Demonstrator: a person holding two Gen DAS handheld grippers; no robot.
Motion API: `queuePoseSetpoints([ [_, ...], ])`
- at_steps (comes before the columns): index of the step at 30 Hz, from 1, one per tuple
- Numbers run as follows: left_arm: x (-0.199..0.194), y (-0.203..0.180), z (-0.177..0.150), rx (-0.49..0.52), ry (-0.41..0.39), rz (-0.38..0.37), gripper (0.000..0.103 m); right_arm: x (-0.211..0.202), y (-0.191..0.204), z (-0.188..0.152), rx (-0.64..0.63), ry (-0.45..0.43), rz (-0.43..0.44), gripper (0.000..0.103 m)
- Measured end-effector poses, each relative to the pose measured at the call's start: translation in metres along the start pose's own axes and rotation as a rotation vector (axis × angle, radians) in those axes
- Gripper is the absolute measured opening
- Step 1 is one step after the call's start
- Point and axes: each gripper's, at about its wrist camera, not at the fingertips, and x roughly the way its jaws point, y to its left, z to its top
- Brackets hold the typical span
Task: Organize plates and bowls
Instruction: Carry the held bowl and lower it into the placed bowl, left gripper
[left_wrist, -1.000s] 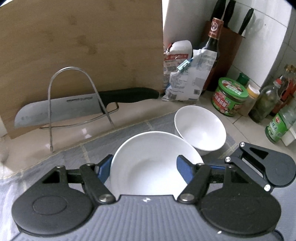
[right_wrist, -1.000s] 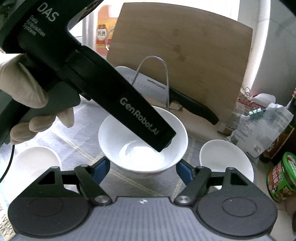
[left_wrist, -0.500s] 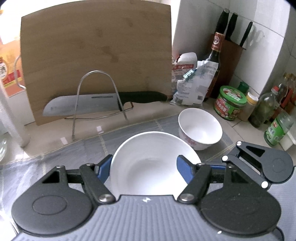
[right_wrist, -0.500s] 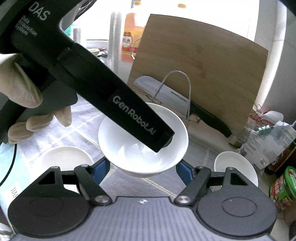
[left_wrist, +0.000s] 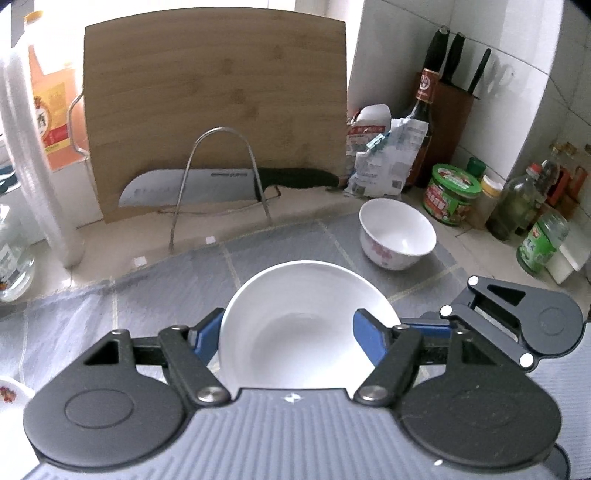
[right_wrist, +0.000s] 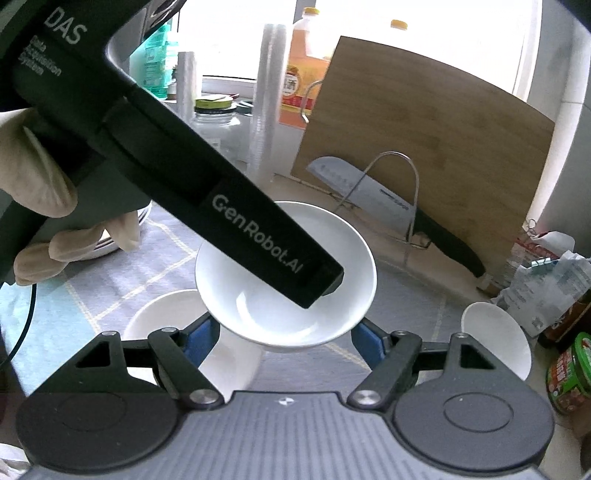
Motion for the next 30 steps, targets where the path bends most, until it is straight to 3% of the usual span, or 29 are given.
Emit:
queuePoseSetpoints([
  [16, -0.021, 0.016, -0.040, -0.021, 0.034, -0.027, 0.074, -0.002, 0.041, -0.007, 0.004, 0.051, 0.030, 0.082],
  [30, -0.013, 0.018, -0.058, -0.039, 0.073, -0.046, 0.074, 0.005, 0.046, -0.018, 0.060, 0.096, 0.077, 0.082],
])
